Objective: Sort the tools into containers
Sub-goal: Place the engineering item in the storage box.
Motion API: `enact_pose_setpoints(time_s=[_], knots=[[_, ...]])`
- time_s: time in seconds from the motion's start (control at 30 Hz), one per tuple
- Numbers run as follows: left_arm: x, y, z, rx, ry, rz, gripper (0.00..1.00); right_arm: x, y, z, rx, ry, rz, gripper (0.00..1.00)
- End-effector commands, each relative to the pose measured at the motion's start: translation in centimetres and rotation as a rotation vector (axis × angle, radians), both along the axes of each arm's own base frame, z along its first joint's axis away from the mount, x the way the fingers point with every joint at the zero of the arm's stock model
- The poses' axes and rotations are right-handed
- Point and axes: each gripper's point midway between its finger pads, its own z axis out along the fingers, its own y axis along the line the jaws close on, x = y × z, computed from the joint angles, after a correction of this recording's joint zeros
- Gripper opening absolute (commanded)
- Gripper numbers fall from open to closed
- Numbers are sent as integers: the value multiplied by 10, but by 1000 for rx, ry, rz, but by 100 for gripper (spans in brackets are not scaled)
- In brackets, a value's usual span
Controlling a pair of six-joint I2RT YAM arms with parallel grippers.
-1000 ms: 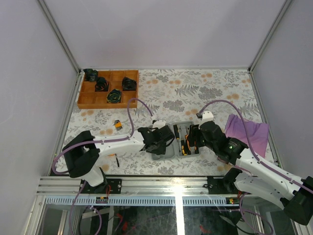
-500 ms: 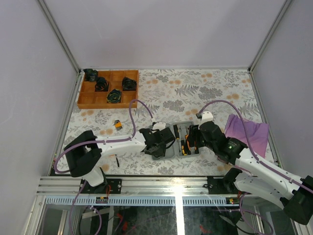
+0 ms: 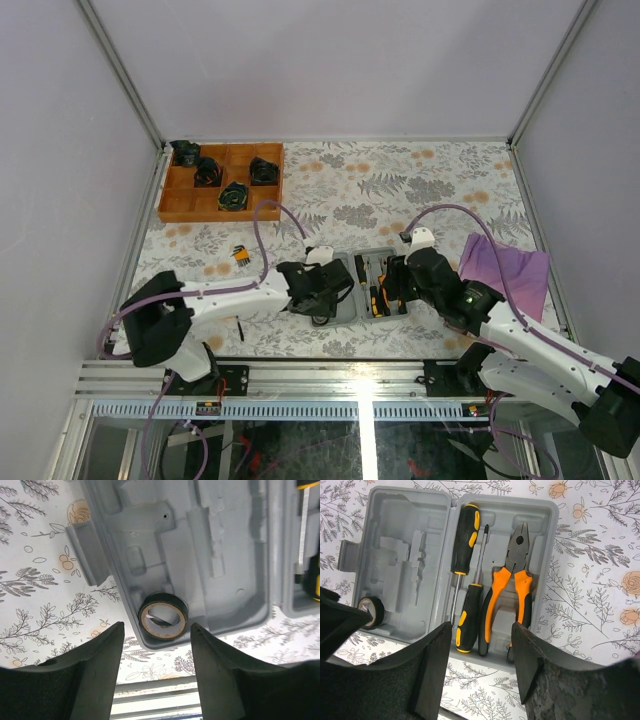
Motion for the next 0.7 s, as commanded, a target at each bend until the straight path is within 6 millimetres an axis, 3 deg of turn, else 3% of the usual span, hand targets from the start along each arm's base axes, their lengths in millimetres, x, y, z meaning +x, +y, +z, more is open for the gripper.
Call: enact_pose_setpoints(time_s=[0.0,0.2,0.43,0.67], knots=[[9,-1,32,-114,-109,37,54,1,11,3,30,-5,28,57],[5,-4,53,-329,-165,60,51,-1,31,-1,57,46,101,53],[1,5,38,-467,-127,88,42,-10,77,-4,242,154,168,46],[6,13,29,-568,-122,77,41,-26,117,-12,314,238,236,41]])
